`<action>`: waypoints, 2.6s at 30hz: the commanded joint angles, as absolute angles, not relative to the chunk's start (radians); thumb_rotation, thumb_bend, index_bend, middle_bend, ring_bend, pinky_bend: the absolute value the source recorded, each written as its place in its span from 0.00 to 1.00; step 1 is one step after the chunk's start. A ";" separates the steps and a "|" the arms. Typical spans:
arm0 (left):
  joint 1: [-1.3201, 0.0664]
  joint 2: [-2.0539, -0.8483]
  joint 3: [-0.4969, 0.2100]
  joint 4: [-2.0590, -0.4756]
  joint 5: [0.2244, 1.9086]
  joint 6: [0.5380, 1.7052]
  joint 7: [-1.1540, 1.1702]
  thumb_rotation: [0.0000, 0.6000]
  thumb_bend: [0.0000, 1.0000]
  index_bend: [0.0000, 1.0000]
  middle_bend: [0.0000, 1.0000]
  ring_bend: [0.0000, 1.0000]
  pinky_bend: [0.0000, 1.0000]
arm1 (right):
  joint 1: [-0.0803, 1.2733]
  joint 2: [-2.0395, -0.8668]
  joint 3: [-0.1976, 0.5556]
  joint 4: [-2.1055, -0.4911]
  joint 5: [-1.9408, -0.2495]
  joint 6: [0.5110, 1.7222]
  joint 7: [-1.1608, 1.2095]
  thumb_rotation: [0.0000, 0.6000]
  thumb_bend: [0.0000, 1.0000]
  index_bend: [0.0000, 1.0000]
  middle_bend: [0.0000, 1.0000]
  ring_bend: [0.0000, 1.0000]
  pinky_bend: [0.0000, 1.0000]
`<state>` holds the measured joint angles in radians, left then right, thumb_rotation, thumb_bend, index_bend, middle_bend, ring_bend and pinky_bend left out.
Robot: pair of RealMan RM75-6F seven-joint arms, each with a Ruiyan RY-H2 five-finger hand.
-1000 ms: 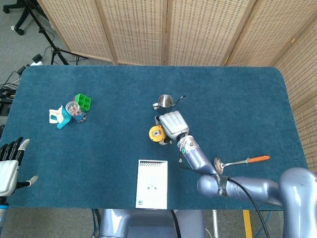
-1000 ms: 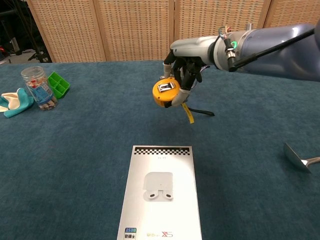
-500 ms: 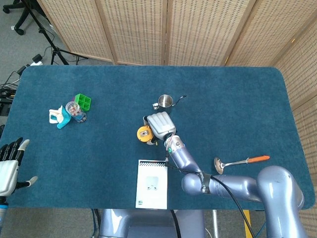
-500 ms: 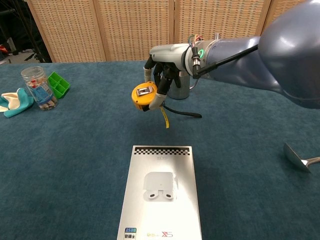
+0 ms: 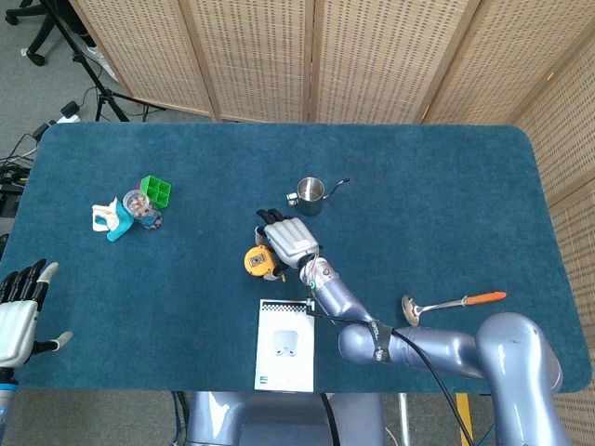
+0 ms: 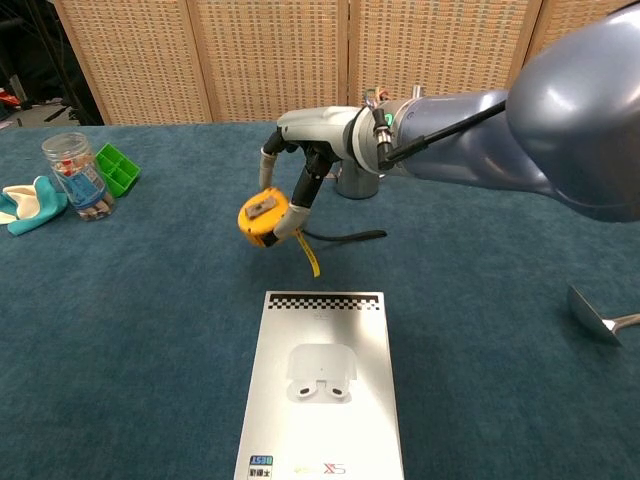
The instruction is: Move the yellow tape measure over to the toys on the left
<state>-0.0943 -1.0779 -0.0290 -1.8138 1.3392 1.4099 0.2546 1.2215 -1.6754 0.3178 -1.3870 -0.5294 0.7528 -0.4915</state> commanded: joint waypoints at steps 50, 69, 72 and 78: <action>-0.160 -1.095 -0.055 -1.833 1.350 1.335 0.259 1.00 0.00 0.00 0.00 0.00 0.00 | 0.351 -1.286 -0.102 -1.435 -1.308 1.529 0.032 1.00 0.00 0.06 0.00 0.00 0.00; -0.578 -0.998 -0.237 -1.922 1.046 0.889 0.429 1.00 0.00 0.00 0.00 0.00 0.00 | 0.287 -1.229 -0.003 -1.414 -1.354 1.499 0.172 1.00 0.00 0.06 0.00 0.00 0.00; -0.644 -1.026 -0.243 -1.908 0.978 0.839 0.470 1.00 0.00 0.00 0.00 0.00 0.00 | 0.281 -1.223 0.007 -1.412 -1.357 1.493 0.189 1.00 0.00 0.06 0.00 0.00 0.00; -0.840 -1.139 -0.246 -1.822 0.722 0.712 0.538 1.00 0.00 0.00 0.00 0.00 0.00 | 0.264 -1.210 0.037 -1.403 -1.348 1.485 0.232 1.00 0.00 0.06 0.00 0.00 0.00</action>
<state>-0.7340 -1.0685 -0.2417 -1.8786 0.8569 0.7836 0.4970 0.2682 -1.2135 0.0323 -1.4055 -1.3494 1.4868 0.2263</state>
